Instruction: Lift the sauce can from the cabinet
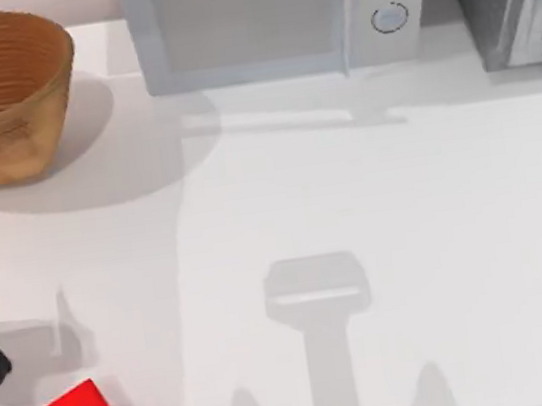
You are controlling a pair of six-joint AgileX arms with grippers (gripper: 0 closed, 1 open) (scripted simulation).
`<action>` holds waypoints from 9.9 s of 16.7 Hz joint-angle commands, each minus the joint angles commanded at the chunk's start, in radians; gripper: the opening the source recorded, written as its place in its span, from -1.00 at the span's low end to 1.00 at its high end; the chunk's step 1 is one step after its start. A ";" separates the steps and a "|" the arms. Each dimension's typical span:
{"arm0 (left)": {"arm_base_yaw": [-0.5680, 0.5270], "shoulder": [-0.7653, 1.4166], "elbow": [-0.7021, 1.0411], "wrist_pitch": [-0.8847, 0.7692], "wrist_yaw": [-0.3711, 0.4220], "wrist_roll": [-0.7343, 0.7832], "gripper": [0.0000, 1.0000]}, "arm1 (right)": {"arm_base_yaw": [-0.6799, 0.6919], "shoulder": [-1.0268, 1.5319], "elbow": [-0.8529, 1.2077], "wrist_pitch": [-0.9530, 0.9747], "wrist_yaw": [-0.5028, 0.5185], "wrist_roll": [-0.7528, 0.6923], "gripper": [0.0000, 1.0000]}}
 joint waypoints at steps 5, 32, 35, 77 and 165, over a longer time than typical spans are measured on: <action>0.000 0.000 0.000 0.000 0.000 0.000 1.00 | 0.011 0.058 0.064 -0.015 0.007 0.002 1.00; 0.000 0.000 0.000 0.000 0.000 0.000 1.00 | 0.185 1.327 1.742 -0.418 0.197 0.016 1.00; 0.000 0.000 0.000 0.000 0.000 0.000 1.00 | 0.179 1.339 1.756 -0.414 0.194 0.016 1.00; 0.000 0.000 0.000 0.000 0.000 0.000 1.00 | 0.126 1.915 2.365 -0.456 0.157 0.020 -0.96; 0.000 0.000 0.000 0.000 0.000 0.000 1.00 | -0.263 2.088 0.618 1.471 -0.992 0.014 -1.00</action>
